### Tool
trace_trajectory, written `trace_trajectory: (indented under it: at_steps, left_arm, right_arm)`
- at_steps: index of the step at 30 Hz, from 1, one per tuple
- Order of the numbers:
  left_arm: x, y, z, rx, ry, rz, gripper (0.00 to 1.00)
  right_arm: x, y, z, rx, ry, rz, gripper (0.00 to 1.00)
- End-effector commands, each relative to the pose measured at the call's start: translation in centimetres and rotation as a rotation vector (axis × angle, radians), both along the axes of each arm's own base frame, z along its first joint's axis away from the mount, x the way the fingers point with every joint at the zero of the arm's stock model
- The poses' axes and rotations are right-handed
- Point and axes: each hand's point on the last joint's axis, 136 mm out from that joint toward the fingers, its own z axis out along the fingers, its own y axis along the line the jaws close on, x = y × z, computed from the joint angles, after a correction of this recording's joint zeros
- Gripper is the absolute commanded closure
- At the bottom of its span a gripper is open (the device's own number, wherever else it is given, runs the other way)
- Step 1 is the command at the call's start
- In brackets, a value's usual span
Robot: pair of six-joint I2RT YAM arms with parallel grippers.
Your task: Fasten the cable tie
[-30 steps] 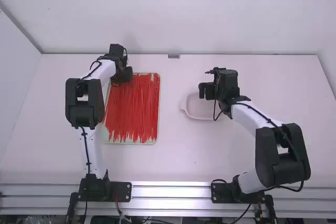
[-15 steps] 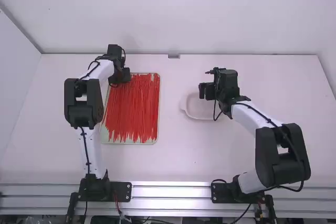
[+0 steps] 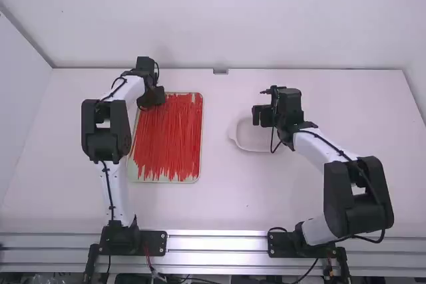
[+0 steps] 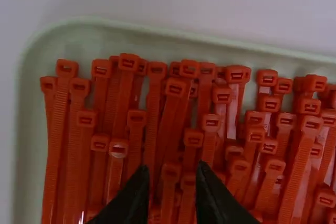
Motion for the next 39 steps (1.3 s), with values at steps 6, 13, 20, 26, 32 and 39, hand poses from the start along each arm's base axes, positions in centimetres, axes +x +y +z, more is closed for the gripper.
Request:
trace_trajectory:
  at_steps: [6, 13, 20, 26, 32, 39]
  left_arm:
    - [-0.4, 0.5, -0.3, 0.008, 0.014, 0.008, 0.76]
    - [-0.6, 0.2, -0.5, 0.008, 0.019, 0.004, 0.76]
    - [-0.7, 0.3, -1.0, 0.012, 0.015, 0.012, 0.77]
    - [-0.7, 0.5, -1.0, 0.012, 0.017, 0.016, 0.79]
    - [-0.8, 0.8, -1.0, 0.011, 0.017, 0.023, 0.83]
    - [-0.7, 1.3, -1.0, 0.005, 0.014, 0.043, 0.81]
  right_arm:
    - [0.8, -0.1, 0.7, -0.001, -0.016, -0.007, 0.02]
    - [0.8, -0.1, 0.7, 0.0, -0.016, -0.007, 0.02]
    - [0.8, -0.1, 0.7, 0.0, -0.015, -0.008, 0.02]
    - [0.8, -0.1, 0.7, 0.0, -0.015, -0.007, 0.02]
    - [0.8, -0.1, 0.7, 0.0, -0.016, -0.007, 0.02]
    - [0.8, -0.1, 0.7, 0.0, -0.017, -0.008, 0.02]
